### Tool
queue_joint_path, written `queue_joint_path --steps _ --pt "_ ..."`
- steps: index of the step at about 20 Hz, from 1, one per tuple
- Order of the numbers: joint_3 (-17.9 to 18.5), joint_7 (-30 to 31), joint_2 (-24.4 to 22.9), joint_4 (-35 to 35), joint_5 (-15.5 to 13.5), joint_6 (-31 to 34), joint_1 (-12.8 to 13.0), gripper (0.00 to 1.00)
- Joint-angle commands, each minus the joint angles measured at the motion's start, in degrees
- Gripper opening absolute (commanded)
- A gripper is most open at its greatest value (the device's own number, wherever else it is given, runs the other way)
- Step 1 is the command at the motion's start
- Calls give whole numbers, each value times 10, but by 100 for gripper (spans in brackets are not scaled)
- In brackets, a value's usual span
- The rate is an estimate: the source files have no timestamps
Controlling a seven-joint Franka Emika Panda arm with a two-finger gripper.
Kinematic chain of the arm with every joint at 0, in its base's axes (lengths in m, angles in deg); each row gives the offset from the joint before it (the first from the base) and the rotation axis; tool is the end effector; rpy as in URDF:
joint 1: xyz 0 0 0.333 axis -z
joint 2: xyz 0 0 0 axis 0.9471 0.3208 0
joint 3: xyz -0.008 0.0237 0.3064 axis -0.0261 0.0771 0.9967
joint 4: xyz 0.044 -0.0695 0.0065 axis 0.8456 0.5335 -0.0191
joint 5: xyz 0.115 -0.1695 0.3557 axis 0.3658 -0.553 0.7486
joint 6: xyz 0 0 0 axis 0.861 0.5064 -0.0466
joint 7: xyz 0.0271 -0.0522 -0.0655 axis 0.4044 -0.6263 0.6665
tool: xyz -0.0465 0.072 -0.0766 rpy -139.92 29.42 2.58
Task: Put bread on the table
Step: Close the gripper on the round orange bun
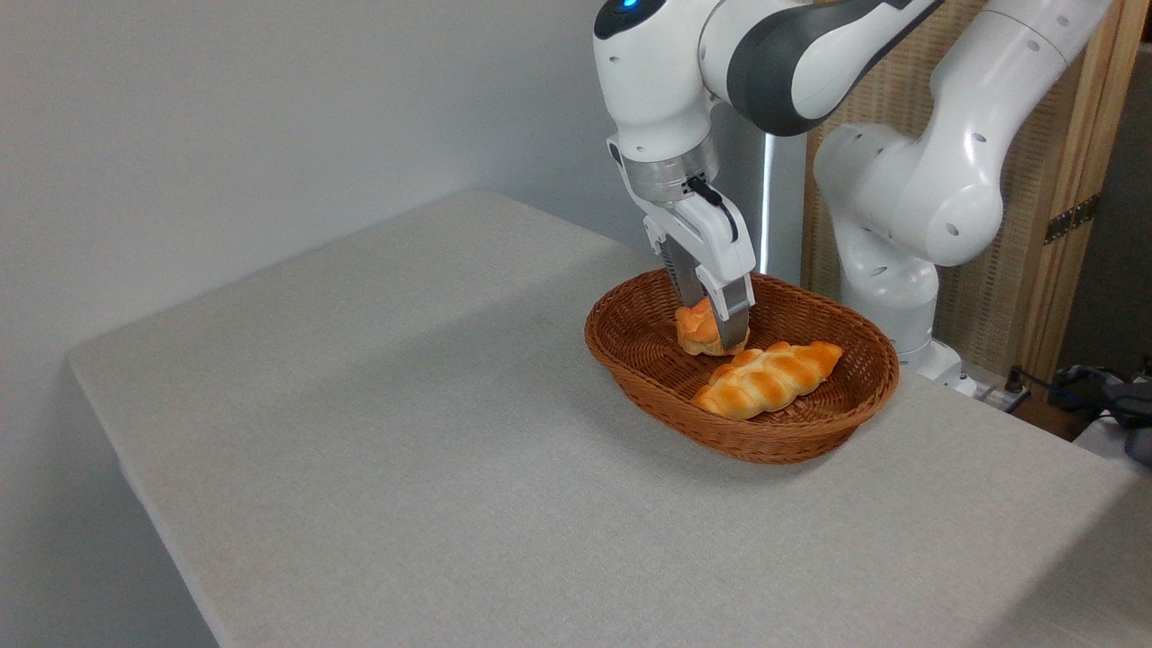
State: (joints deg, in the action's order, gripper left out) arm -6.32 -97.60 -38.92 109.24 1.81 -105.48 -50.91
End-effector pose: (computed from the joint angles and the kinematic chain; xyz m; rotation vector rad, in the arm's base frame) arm 0.3030 -0.0761 0.4073 2.5662 -1.5044 -0.2938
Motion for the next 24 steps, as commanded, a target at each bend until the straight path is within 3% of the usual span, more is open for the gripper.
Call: queue_joint_path --steps 1,17,24 --pt "10 -4 0 7 5 -16 9 50" --pt "10 -9 3 5 5 -16 9 50" --pt "22 -8 3 -32 5 -1 13 49"
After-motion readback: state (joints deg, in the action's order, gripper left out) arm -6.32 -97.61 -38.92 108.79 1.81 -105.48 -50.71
